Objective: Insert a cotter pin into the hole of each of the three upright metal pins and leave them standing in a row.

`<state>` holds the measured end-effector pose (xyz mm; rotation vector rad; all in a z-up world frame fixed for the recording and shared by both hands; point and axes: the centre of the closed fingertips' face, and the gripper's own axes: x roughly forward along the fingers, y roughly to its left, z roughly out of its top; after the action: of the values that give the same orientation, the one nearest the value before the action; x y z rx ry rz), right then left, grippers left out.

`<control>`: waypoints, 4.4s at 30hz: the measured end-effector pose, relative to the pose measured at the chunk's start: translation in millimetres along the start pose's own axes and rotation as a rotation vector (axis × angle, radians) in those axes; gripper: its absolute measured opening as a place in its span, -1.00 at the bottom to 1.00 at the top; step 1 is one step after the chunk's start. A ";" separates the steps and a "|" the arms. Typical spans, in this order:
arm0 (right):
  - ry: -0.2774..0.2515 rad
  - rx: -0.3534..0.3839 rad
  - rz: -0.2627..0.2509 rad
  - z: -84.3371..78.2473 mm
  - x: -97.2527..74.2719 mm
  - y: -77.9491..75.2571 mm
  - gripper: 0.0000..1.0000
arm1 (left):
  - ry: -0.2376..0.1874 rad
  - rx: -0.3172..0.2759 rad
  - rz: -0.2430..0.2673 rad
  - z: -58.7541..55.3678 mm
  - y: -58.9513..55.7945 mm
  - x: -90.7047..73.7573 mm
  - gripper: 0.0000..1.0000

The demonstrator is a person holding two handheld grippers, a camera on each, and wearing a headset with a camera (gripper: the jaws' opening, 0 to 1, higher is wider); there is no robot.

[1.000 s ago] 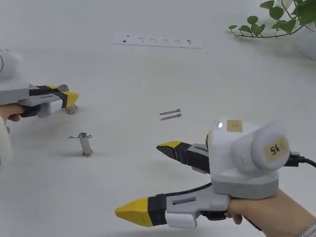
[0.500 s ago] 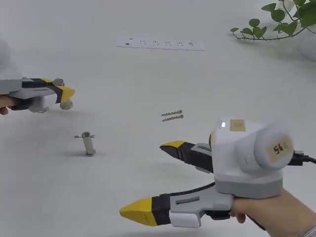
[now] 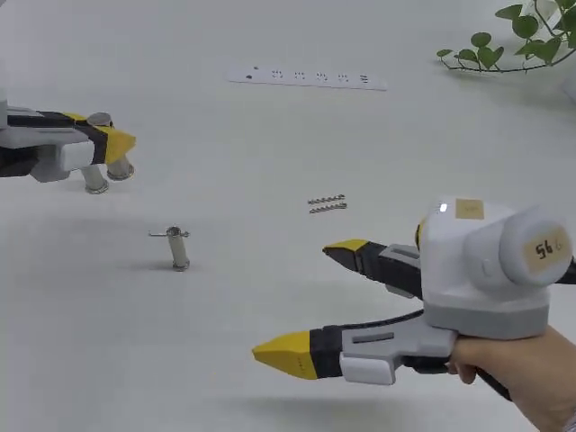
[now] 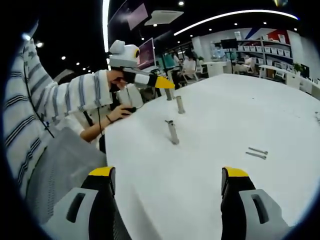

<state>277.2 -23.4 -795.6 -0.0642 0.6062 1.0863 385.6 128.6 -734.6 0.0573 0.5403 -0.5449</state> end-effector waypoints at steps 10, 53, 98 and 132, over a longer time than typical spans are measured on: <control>0.016 -0.008 0.009 -4.1 1.4 2.9 0.77 | -0.008 -0.006 -0.036 -11.2 -33.5 -10.7 -0.77; 0.058 -0.001 0.004 -14.4 0.3 7.5 0.76 | 0.136 0.022 -0.035 -96.4 -93.3 24.6 -0.77; 0.078 0.034 0.018 -23.0 2.2 11.2 0.76 | 0.104 0.014 0.057 -99.5 -83.7 31.8 -0.71; 0.117 0.033 0.020 -29.4 1.4 6.4 0.76 | -0.024 -0.135 -0.131 -85.2 -79.9 -6.1 0.30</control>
<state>259.5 -29.1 -819.4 -0.0937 0.7309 1.0968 300.3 79.4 -797.7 -0.1131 0.5588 -0.6342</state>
